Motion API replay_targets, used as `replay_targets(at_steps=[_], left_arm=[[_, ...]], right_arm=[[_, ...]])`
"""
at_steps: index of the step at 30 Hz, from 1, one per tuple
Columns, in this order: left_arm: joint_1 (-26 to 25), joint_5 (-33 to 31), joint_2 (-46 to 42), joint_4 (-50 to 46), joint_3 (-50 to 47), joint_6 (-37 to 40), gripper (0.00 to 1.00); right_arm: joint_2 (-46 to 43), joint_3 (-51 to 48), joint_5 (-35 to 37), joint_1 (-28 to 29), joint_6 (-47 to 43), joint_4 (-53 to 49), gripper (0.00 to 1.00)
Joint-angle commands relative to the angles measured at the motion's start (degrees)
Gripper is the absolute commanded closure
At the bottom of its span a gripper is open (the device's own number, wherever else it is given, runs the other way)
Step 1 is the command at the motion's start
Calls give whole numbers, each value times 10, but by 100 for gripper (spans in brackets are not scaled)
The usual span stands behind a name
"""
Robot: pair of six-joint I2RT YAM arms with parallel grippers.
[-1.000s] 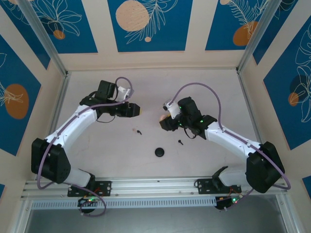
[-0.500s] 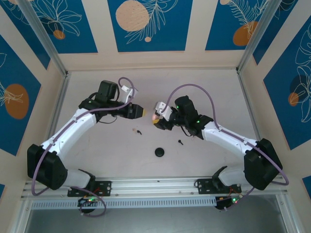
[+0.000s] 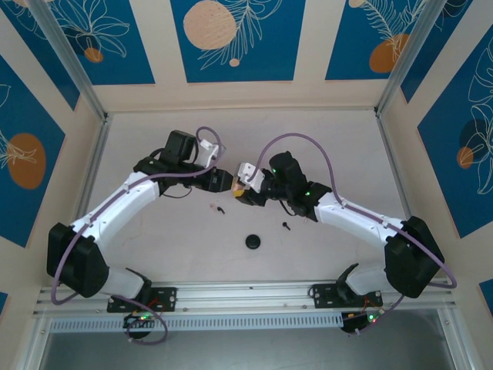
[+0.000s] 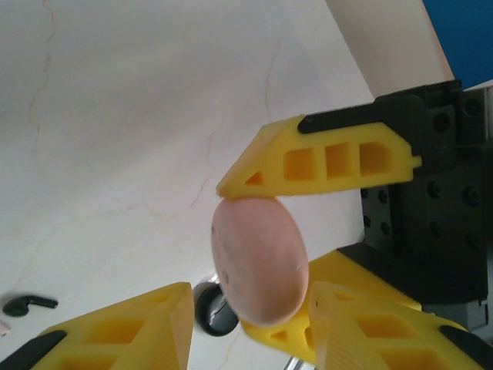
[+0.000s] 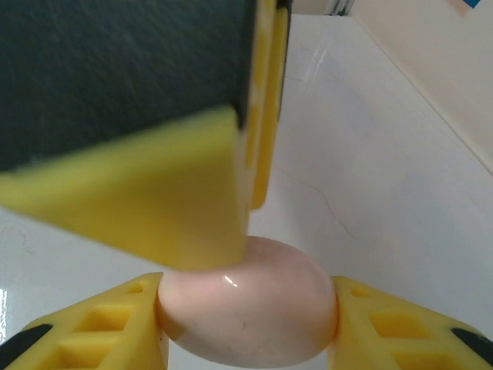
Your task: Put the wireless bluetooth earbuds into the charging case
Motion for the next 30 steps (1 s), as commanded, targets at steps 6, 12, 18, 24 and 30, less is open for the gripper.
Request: replay_targets(at_steps=[6, 12, 18, 24, 30], left_arm=[[-21, 7, 16, 36, -9, -25, 60], [-22, 2, 25, 17, -4, -13, 61], [-22, 13, 30, 12, -5, -6, 69], [-15, 26, 30, 18, -16, 61, 86], [-7, 96, 16, 70, -50, 159, 88]], right_arm=[[7, 19, 8, 10, -13, 23, 57], [4, 13, 10, 12, -7, 36, 57], [3, 9, 13, 12, 0, 48, 56], [-30, -25, 30, 9, 22, 73, 32], [-120, -76, -89, -39, 51, 21, 30]])
